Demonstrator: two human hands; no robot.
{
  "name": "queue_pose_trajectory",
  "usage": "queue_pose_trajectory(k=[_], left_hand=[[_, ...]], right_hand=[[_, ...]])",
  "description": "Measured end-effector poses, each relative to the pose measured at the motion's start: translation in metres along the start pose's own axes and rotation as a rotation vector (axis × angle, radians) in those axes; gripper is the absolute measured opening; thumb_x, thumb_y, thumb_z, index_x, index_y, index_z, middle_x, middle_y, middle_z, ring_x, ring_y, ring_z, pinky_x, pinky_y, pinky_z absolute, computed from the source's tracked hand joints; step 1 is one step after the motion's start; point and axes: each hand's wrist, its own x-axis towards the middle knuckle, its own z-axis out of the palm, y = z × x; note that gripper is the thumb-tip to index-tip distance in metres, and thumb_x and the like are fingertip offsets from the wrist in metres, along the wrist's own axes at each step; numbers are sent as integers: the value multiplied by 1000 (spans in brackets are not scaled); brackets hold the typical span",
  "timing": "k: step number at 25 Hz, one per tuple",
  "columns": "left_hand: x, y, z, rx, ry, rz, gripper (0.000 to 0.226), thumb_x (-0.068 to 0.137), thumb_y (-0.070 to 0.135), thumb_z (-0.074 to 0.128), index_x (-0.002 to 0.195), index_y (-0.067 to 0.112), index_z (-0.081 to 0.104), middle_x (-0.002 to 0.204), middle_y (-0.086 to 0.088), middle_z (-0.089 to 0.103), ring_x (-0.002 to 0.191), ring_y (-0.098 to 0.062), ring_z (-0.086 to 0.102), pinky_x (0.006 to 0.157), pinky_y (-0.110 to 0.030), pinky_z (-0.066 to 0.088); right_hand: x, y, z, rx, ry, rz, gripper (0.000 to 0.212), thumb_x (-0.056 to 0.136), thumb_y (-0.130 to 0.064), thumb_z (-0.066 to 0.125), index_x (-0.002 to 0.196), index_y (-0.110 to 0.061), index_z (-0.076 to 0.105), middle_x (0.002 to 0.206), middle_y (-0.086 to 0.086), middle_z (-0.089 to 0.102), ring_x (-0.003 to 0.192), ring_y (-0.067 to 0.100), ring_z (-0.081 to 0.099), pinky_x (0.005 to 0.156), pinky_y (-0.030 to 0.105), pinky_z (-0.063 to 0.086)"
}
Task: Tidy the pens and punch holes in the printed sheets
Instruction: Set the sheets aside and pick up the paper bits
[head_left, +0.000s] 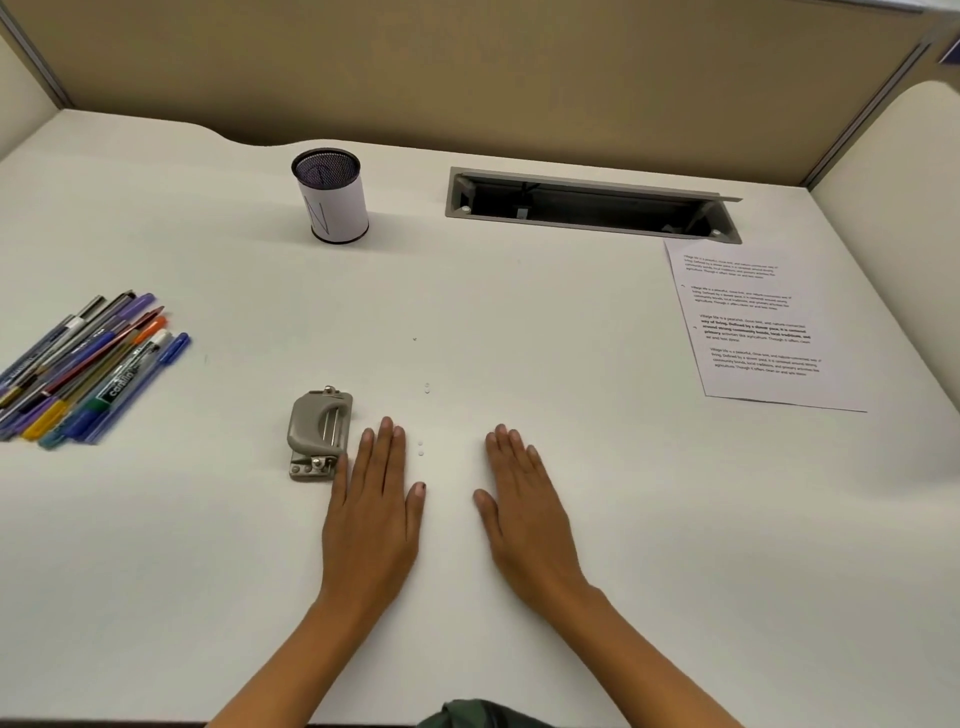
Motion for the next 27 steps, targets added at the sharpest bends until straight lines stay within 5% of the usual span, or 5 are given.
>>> queue_pose_trajectory(k=[10,20,24,27], left_hand=[[-3,-1,0,-29,13,7,63,94,33,12,151,6,15,160,-4,11,148,-16,6,120,-33,4],[-1,0,1,-12,25,27,62,93,29,21,150,4,18,159,-9,14,148,-21,11,120,-37,13],[1,-1,2,-33,7,48,62,94,30,24,151,6,15,160,-6,11,149,-19,8,121,-37,14],[5,-2,2,-31,-2,53,63,96,33,24,152,8,12,161,-4,8,149,-17,5,121,-37,12]], right_hand=[[57,-26,18,-276,-112,-309,59,101,-33,22,153,-12,5,162,4,-1,149,15,-7,123,34,-2],[146,-32,15,-150,-180,-247,61,103,-31,26,152,-9,-2,162,6,-8,149,16,-8,122,29,-4],[167,-24,0,269,17,-48,49,97,2,33,145,-8,37,158,6,26,145,19,24,116,20,15],[183,-17,-7,196,60,-11,34,93,3,40,121,-2,59,131,11,55,122,26,51,101,27,39]])
